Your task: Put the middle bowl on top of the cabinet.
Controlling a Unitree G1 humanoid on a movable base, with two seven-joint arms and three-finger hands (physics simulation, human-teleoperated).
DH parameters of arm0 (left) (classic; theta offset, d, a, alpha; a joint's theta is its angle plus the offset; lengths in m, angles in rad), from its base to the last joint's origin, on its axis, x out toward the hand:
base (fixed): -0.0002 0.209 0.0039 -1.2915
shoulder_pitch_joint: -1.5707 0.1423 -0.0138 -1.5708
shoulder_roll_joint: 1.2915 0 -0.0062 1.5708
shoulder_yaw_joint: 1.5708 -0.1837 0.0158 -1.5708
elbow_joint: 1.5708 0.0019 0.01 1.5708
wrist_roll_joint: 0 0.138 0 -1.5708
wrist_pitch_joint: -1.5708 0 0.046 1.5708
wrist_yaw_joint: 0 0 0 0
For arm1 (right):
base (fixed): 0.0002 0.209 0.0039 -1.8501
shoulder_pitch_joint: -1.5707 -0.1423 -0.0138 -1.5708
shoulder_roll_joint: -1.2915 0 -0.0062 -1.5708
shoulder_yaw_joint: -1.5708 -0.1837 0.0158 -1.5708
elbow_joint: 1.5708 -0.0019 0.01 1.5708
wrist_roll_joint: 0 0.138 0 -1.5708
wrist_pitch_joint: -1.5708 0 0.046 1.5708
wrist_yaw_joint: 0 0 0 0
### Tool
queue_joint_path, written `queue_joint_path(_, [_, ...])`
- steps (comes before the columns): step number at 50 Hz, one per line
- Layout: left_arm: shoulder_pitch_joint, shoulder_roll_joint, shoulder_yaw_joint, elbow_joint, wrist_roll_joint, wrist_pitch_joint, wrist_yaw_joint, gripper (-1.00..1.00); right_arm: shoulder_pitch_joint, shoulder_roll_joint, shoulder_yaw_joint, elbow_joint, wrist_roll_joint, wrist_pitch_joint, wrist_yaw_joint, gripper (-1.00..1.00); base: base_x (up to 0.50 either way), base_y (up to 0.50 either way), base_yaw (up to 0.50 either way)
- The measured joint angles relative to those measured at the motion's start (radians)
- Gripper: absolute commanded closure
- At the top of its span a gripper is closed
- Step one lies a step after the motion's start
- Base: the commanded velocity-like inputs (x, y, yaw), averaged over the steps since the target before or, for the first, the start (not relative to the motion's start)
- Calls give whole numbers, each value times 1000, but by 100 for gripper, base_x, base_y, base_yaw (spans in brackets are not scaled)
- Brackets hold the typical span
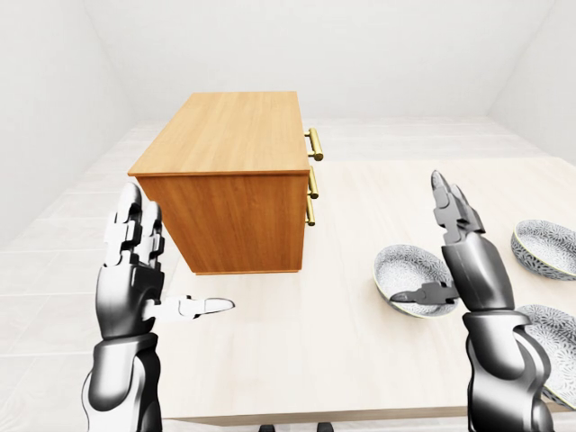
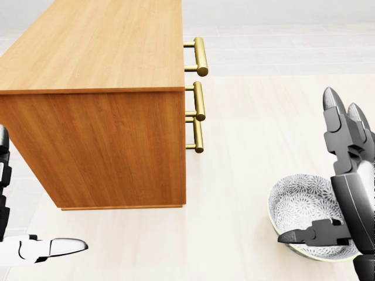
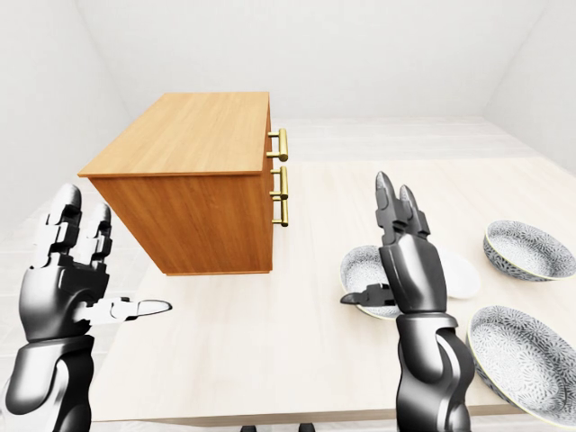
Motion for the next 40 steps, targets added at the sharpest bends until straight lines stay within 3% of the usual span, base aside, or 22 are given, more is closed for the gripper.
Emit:
queue_joint_path(29, [2, -2, -21, 1, 5, 0, 5, -100, 33, 18, 19, 93, -149, 0, -23, -100, 0, 0, 0])
queue_joint_path(40, [5, -3, -24, -3, 5, 0, 4, -100, 53, 21, 24, 121, -174, -17, -43, -100, 0, 0, 0])
